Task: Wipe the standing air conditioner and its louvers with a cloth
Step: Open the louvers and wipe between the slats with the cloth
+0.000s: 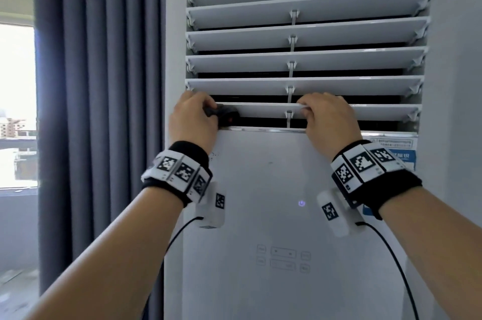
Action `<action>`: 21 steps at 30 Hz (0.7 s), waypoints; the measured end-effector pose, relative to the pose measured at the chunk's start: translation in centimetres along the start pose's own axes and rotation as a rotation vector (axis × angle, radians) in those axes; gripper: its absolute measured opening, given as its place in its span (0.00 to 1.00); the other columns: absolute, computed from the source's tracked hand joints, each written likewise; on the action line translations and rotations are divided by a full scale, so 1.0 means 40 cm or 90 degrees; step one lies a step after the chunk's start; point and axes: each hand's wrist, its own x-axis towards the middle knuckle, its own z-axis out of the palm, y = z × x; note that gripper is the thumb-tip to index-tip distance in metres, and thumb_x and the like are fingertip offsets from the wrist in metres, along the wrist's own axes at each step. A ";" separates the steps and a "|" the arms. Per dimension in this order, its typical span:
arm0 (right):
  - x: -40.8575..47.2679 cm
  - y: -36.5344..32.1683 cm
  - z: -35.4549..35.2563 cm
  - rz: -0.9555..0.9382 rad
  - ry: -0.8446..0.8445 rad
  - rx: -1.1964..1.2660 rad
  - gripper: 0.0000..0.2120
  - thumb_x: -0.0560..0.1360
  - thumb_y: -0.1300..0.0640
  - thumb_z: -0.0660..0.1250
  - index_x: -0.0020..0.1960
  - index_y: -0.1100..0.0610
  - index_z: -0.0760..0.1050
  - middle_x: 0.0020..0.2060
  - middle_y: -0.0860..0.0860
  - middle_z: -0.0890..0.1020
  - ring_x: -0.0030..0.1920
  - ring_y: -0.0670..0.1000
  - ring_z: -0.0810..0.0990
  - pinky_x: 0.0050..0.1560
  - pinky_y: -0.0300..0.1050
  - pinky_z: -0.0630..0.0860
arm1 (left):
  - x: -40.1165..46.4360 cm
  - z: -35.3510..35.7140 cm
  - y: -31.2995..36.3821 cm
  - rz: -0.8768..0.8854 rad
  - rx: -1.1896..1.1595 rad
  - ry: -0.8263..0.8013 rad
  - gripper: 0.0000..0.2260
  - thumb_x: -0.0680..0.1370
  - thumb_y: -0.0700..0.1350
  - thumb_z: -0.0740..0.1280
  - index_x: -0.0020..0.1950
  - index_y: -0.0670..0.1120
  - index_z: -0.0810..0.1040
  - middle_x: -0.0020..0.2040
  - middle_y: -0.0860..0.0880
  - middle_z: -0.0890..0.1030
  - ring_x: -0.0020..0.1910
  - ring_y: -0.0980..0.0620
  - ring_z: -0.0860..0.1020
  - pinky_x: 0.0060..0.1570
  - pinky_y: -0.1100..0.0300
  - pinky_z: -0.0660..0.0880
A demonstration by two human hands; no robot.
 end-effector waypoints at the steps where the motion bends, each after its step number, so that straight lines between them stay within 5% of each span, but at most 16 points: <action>1: 0.000 -0.001 -0.001 0.001 0.000 0.002 0.08 0.74 0.67 0.60 0.49 0.61 0.77 0.43 0.58 0.82 0.45 0.60 0.75 0.49 0.50 0.65 | -0.010 0.014 0.026 0.025 -0.006 -0.014 0.10 0.66 0.36 0.67 0.42 0.48 0.79 0.48 0.48 0.78 0.45 0.45 0.77 0.42 0.61 0.67; 10: 0.001 0.001 -0.004 -0.003 -0.011 0.010 0.09 0.75 0.66 0.60 0.51 0.61 0.77 0.46 0.58 0.82 0.48 0.60 0.75 0.51 0.50 0.66 | -0.046 0.067 0.140 0.136 -0.026 -0.076 0.07 0.68 0.35 0.67 0.43 0.45 0.79 0.47 0.47 0.78 0.46 0.45 0.76 0.39 0.59 0.69; 21: 0.004 0.000 -0.003 -0.001 -0.022 -0.003 0.09 0.75 0.66 0.60 0.50 0.61 0.77 0.44 0.58 0.82 0.47 0.60 0.75 0.49 0.50 0.65 | 0.021 -0.014 -0.016 -0.018 0.019 -0.015 0.07 0.68 0.37 0.67 0.38 0.49 0.76 0.45 0.51 0.78 0.44 0.47 0.76 0.41 0.61 0.67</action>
